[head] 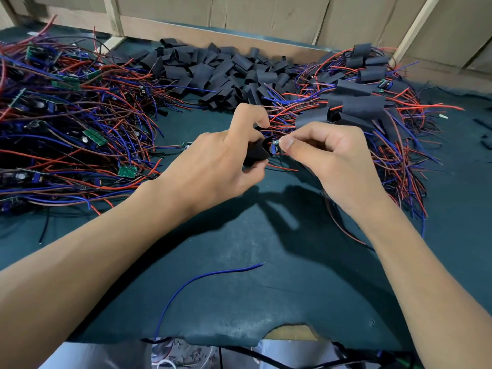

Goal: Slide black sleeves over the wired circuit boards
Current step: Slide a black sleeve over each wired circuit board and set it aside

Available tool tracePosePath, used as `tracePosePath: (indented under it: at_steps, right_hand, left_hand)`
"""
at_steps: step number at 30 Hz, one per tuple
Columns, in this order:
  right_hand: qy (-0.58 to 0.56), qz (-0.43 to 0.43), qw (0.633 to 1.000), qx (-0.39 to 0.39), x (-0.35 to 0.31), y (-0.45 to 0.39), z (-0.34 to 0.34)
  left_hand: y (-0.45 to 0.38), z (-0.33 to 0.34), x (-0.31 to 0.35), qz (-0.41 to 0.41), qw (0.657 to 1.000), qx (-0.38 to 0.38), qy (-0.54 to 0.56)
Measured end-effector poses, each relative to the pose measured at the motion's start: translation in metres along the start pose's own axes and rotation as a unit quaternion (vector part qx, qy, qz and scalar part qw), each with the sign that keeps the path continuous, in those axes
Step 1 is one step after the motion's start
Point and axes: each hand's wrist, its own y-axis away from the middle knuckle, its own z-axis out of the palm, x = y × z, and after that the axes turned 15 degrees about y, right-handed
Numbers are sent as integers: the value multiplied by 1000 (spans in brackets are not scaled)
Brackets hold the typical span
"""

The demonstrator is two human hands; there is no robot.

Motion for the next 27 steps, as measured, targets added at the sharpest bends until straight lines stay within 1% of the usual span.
tracePosePath:
  at_steps: [9,16,19,22,27]
  right_hand:
    - [32,13,999,10,4,-2,-2]
    - [62,-3,997,36,6,-1,1]
    - [75,-22,996,47,6,0,4]
    - [94,-59,992,63,6,2,6]
    - [120,-109,986,47,9,1,6]
  left_hand:
    - [1,1,2,28,999,14,-7]
    - [1,2,3,35,999,6,-17]
    - [1,1,3,29,999,2,-16]
    - [1,2,4,27,1000,3,-8]
    - [2,3,4,33,999,20,9]
